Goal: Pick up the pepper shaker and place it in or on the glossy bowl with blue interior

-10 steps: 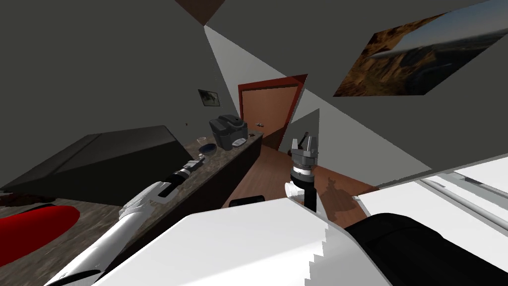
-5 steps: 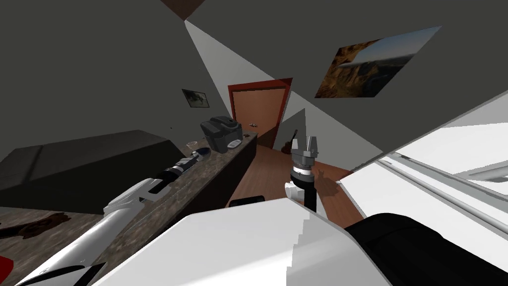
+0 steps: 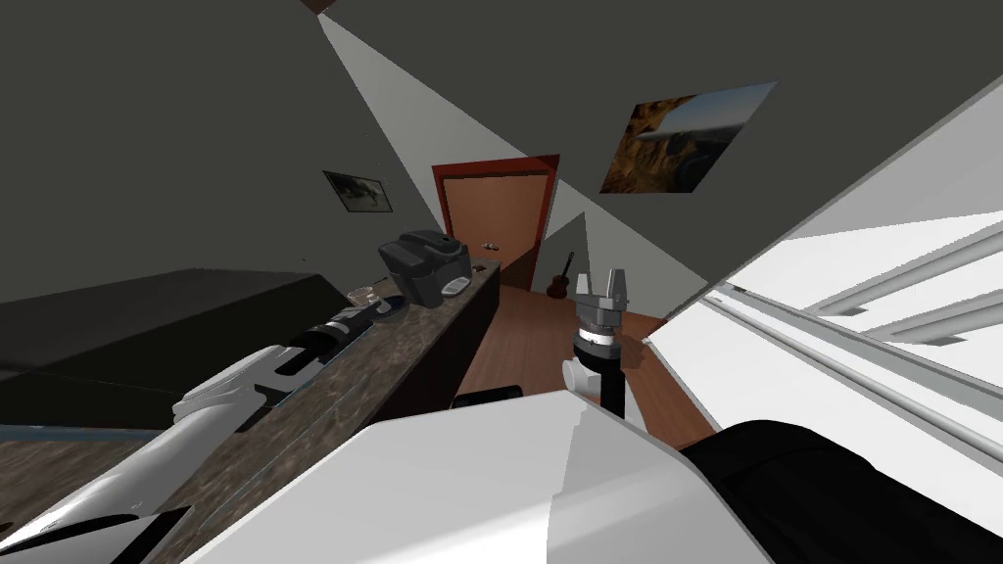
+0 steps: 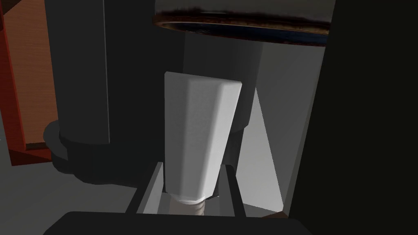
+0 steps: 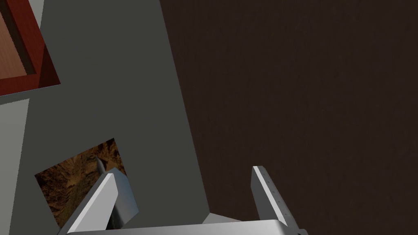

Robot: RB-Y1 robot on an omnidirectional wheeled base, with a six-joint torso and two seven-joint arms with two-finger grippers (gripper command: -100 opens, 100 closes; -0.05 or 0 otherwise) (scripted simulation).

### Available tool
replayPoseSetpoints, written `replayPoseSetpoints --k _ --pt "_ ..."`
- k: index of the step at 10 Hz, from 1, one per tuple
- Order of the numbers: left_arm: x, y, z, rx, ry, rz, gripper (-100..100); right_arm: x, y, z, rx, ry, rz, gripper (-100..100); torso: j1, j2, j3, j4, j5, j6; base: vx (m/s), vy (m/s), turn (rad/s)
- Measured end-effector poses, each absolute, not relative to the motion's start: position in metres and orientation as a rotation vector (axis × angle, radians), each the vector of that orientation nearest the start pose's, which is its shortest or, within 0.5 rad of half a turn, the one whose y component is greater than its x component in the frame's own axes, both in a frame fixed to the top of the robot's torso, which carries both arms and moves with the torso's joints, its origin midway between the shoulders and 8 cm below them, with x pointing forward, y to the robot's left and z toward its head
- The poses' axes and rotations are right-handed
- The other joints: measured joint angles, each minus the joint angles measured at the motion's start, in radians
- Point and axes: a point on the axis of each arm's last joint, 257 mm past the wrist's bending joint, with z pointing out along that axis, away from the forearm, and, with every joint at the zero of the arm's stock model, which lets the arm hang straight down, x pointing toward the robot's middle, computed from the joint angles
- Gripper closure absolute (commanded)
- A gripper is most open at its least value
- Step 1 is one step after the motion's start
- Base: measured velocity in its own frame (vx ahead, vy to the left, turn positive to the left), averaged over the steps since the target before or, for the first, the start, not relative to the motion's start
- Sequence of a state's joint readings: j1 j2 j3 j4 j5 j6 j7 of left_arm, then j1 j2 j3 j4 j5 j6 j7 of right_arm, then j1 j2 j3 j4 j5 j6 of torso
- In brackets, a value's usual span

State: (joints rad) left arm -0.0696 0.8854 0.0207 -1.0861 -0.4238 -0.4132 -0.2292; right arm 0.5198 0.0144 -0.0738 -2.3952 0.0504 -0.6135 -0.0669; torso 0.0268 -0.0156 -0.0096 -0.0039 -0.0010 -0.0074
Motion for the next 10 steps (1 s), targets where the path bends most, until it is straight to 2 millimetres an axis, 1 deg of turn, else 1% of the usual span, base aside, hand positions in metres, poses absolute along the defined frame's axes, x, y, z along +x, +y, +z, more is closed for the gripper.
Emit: replayPoseSetpoints --k 1,2,3,7,8,9,10 --pt "0.522 0.545 -0.191 -0.043 1.685 -0.074 100 0.293 -0.284 0.087 0.469 0.48 1.296 0 0.001 0.0 0.0 0.0 0.0 0.0 0.021 0.076 -0.205" --pt "0.524 0.553 -0.184 -0.056 1.685 -0.067 100 0.293 -0.284 0.087 0.469 0.48 1.296 0 0.002 -0.002 -0.001 0.001 -0.001 0.001 0.013 0.041 -0.051" --pt "0.525 0.554 -0.182 -0.058 1.683 -0.067 -100 0.293 -0.284 0.087 0.469 0.48 1.296 0 0.001 -0.002 -0.001 0.0 0.0 -0.001 0.0 0.0 0.0" --pt "0.525 0.552 -0.183 -0.056 1.683 -0.071 -100 0.293 -0.284 0.087 0.469 0.479 1.296 0 0.004 -0.004 -0.002 -0.001 0.0 -0.002 0.0 0.0 0.0" --pt "0.525 0.551 -0.184 -0.056 1.685 -0.073 0 0.293 -0.284 0.087 0.469 0.479 1.296 0 0.004 -0.004 -0.002 0.0 -0.001 -0.002 0.0 0.0 0.0" --pt "0.525 0.551 -0.185 -0.056 1.685 -0.074 -100 0.293 -0.284 0.087 0.469 0.479 1.296 0 0.005 -0.004 -0.002 0.0 -0.001 -0.002 -0.024 -0.034 -0.023" --pt "0.523 0.554 -0.175 -0.049 1.682 -0.07 -100 0.293 -0.284 0.087 0.469 0.479 1.296 0 0.003 -0.002 -0.001 0.001 -0.002 -0.003 -0.036 -0.061 -0.008"
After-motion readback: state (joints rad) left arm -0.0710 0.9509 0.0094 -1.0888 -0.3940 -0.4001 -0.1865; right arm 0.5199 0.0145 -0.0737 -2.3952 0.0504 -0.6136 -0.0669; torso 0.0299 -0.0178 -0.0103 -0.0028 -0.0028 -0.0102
